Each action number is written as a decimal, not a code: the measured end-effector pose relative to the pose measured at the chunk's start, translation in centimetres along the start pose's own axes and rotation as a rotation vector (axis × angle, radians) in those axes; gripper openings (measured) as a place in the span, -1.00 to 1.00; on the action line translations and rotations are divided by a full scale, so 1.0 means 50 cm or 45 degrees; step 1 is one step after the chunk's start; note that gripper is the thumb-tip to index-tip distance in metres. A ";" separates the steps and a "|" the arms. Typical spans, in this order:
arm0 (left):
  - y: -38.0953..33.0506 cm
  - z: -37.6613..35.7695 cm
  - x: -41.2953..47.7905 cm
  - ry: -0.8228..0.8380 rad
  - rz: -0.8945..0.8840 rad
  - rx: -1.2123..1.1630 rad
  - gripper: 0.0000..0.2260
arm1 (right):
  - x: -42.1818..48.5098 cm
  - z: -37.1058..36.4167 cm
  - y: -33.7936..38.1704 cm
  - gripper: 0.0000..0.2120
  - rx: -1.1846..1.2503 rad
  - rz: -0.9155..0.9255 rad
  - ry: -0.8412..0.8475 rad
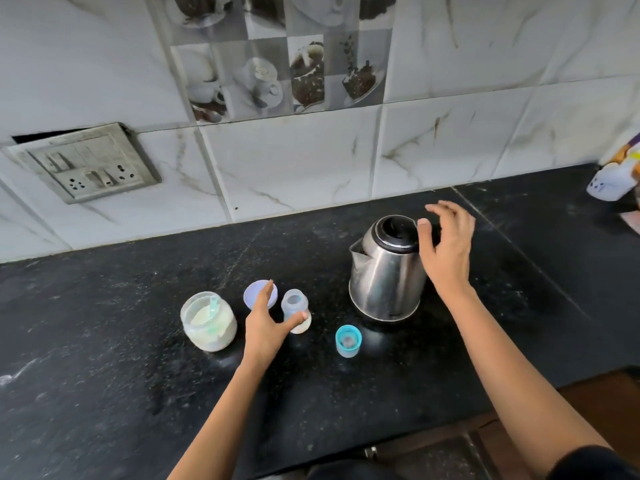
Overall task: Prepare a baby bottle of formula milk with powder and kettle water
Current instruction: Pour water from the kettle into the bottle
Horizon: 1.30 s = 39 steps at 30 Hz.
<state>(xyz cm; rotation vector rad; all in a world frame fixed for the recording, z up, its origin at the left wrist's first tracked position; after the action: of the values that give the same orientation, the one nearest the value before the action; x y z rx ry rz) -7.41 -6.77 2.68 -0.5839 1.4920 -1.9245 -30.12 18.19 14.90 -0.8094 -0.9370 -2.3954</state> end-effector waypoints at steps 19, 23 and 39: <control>0.044 -0.055 0.000 -0.090 0.035 -0.163 -0.56 | 0.014 -0.080 -0.144 -0.55 0.730 -0.482 0.585; 0.043 -0.052 0.000 -0.087 0.024 -0.178 -0.58 | 0.001 -0.075 -0.140 -0.51 0.790 -0.503 0.458; 0.045 -0.020 0.032 0.004 -0.003 -0.157 -0.55 | 0.040 -0.084 -0.003 -0.28 0.527 -0.076 0.495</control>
<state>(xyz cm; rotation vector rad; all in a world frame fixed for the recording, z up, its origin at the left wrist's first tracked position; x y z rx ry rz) -8.74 -7.57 0.22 -0.6378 1.6211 -1.8451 -33.15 14.92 13.63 -0.1572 -1.2369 -2.1775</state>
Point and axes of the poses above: each hand's wrist, its own x-axis towards the middle knuckle, its own z-axis out of the back of the hand, y = z × x, the point moved 7 cm from there along x, towards the middle knuckle, and after that the axes turned 12 degrees about -x, right-handed, at the moved point
